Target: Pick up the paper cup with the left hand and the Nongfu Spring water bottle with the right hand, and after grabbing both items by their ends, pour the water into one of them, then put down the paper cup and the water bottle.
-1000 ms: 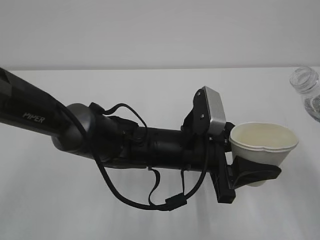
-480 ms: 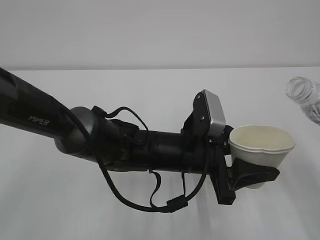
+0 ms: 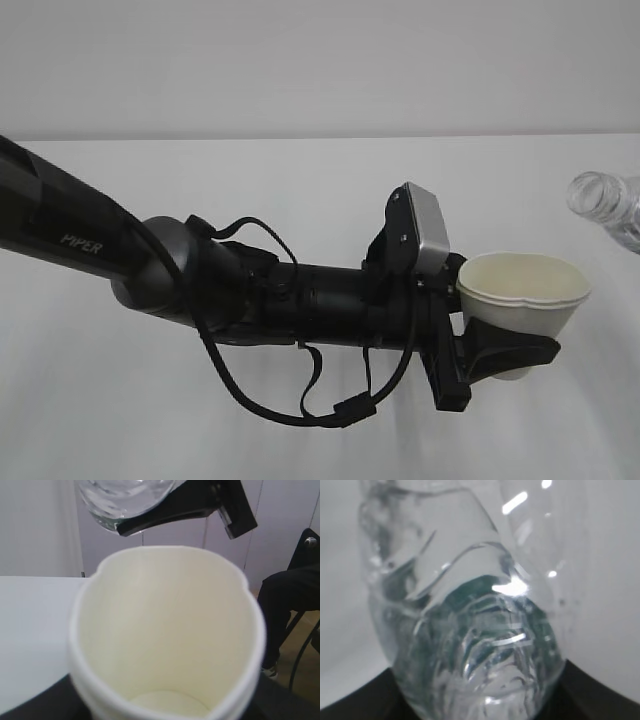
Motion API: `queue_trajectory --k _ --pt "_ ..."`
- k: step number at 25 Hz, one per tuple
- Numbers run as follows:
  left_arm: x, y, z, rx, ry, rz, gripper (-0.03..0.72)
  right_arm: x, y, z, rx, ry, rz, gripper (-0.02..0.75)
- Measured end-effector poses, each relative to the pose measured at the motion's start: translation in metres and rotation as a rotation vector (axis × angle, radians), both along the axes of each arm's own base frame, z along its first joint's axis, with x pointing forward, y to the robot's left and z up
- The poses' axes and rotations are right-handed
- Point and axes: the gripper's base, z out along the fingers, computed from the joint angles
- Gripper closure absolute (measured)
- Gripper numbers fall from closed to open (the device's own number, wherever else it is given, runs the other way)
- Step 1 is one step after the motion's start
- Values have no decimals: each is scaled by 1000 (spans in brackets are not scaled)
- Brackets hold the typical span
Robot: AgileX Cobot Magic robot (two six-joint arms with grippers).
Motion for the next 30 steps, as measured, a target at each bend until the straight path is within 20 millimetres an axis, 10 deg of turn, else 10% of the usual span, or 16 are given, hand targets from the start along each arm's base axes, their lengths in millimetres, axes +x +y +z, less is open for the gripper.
queue_trajectory --k 30 --pt "-5 -3 1 -19 3 -23 286 1 -1 3 -189 -22 81 317"
